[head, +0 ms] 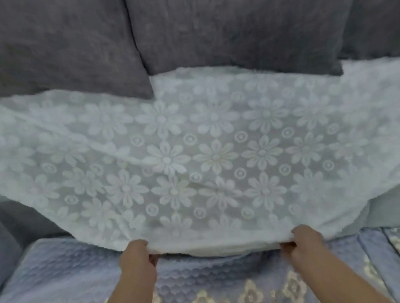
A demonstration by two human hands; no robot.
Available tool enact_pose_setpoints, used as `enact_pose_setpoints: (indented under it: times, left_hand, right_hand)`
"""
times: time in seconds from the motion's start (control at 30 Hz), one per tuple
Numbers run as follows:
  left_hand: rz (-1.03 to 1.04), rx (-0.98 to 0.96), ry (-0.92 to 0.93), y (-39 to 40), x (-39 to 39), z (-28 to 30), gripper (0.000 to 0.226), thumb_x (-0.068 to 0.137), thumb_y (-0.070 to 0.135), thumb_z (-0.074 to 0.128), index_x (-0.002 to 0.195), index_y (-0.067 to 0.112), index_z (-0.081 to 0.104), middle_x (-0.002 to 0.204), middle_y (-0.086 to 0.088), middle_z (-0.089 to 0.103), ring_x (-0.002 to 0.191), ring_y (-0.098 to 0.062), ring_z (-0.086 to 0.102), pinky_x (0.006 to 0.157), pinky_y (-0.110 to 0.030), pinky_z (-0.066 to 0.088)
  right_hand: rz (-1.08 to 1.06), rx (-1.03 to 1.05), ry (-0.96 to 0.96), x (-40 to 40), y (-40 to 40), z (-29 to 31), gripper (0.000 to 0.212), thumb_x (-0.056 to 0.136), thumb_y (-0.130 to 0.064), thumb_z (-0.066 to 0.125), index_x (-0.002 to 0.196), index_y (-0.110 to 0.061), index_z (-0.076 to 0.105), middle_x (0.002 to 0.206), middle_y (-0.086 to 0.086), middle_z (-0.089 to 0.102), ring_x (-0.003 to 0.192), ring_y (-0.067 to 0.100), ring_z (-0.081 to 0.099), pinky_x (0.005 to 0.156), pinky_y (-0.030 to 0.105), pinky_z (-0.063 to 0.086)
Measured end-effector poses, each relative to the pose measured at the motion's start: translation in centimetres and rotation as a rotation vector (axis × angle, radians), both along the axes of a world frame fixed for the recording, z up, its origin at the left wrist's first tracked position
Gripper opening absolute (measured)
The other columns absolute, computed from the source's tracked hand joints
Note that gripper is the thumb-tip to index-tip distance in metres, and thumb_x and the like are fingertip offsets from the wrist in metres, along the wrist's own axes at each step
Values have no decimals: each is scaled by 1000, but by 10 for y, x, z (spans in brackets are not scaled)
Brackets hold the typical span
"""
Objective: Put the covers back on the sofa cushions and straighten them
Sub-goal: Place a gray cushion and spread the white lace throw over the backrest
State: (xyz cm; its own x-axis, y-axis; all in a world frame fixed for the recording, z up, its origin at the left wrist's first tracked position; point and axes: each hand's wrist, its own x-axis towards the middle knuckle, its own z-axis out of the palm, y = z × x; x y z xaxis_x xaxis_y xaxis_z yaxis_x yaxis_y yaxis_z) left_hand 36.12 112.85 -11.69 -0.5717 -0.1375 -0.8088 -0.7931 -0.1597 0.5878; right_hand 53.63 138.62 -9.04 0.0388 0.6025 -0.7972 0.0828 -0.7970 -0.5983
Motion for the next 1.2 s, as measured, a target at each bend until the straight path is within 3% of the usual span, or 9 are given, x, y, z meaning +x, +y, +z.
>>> enact_pose_setpoints:
  times: [0.1,0.17,0.23,0.33,0.53,0.73,0.93,1.07,1.2]
  left_hand:
    - [-214,-165,205,29,-32,133,10,99,12,51,101,10,60,103,-5,61,95,-24,63,66,-19,51]
    - [-177,-172,506,60,-77,227,29,100,14,47,126,5,56,127,-12,59,112,-29,59,90,-28,49]
    - [-380,-285,800,82,-120,318,41,94,24,52,132,7,52,130,-15,57,116,-32,56,99,-38,48]
    - [-868,-315,681,89,-144,374,39,92,47,59,119,18,56,111,-1,56,101,-22,55,92,-39,49]
    - [-1132,-584,799,90,-122,315,60,100,45,51,155,27,32,160,2,30,140,-25,39,114,-40,32]
    - [-1347,-736,827,104,-117,246,73,99,32,58,159,30,17,166,-3,13,150,-26,22,119,-37,27]
    - [-1493,-964,886,117,-123,190,77,97,36,56,159,32,10,167,-6,2,153,-26,5,122,-43,17]
    - [-1312,-1244,1060,111,-89,163,77,96,28,52,156,41,6,160,-10,17,140,-35,30,105,-51,40]
    - [-1211,-992,1023,110,-49,117,77,101,31,48,157,40,-4,129,-11,38,90,-25,52,69,-32,43]
  right_hand:
    - [511,245,-337,-33,18,123,19,99,-23,52,106,-8,61,112,4,61,113,21,61,92,30,48]
    - [397,463,-58,-72,55,208,30,98,-14,46,123,-1,58,110,5,58,83,17,60,75,32,51]
    - [440,619,88,-107,94,292,41,98,-15,46,139,-11,48,123,4,57,85,19,57,81,40,53]
    - [759,557,87,-115,119,346,40,100,-29,53,139,-22,48,140,5,47,106,28,57,103,55,41]
    - [1011,777,-282,-102,120,300,57,102,-23,52,153,-9,30,156,12,32,140,34,36,111,45,35]
    - [1003,944,-353,-92,134,250,61,95,-23,55,152,-20,31,155,11,25,113,30,50,89,32,42]
    - [1126,975,-298,-80,146,211,59,94,-16,59,149,-21,39,152,7,33,129,27,46,90,28,39]
    - [920,1328,-455,-65,139,179,44,90,-7,56,132,-17,48,142,7,30,86,31,57,75,31,40]
    - [525,1372,-594,-43,128,141,11,95,-19,46,100,-9,49,103,10,52,73,31,50,66,41,41]
